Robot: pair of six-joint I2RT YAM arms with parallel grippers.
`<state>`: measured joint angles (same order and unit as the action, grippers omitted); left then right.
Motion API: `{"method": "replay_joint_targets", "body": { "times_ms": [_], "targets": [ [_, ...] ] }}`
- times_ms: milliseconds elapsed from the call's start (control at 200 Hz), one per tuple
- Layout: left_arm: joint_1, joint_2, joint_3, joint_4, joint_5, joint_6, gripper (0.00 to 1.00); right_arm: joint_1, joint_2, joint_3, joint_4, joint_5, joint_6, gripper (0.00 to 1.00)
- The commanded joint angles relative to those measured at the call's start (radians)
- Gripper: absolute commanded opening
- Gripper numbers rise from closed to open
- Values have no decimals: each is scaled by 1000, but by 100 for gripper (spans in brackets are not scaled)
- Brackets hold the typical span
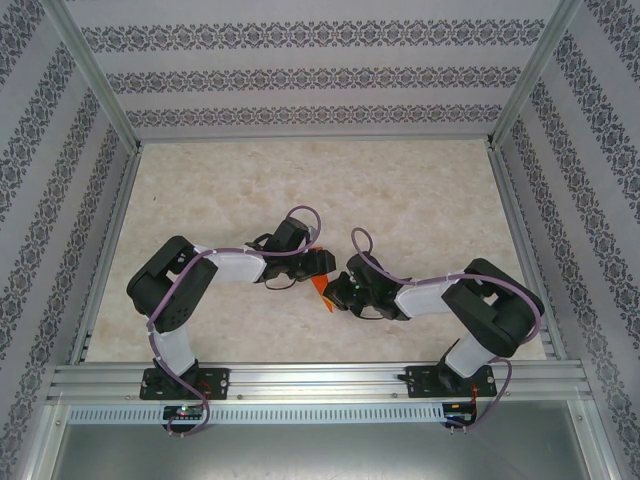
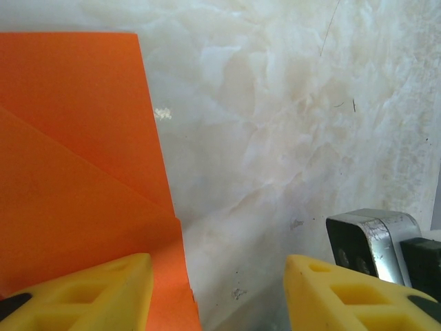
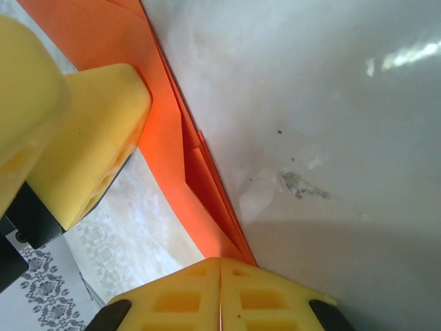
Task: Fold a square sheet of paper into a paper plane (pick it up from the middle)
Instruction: Fold the wing for the fifth time at the center of the table.
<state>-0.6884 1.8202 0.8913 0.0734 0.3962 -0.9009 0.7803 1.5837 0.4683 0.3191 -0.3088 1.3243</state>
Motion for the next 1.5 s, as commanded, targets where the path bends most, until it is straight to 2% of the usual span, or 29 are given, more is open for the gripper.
{"method": "replay_joint_targets", "body": {
  "times_ms": [0, 140, 270, 565, 769, 1044, 1494],
  "targets": [
    [0, 61, -21, -73, -24, 20, 54, 24, -61, -16, -150, 5, -47, 9],
    [-1, 61, -22, -71, -22, 22, 54, 26, -140, 71, -294, 24, -140, 9],
    [-1, 63, -20, -70, -20, 22, 54, 28, -164, 76, -277, 27, -115, 10],
    [0, 70, -17, -70, -13, 22, 55, 27, -33, 67, -106, -17, -37, 10],
    [-1, 71, -12, -73, -14, 25, 55, 25, -11, 34, -199, 4, -51, 9],
    [-1, 75, -11, -80, -18, 30, 54, 34, -21, -45, -206, -37, -75, 8],
    [-1, 74, -10, -84, -21, 26, 54, 39, -162, -66, -336, -10, -115, 8]
  ]
}}
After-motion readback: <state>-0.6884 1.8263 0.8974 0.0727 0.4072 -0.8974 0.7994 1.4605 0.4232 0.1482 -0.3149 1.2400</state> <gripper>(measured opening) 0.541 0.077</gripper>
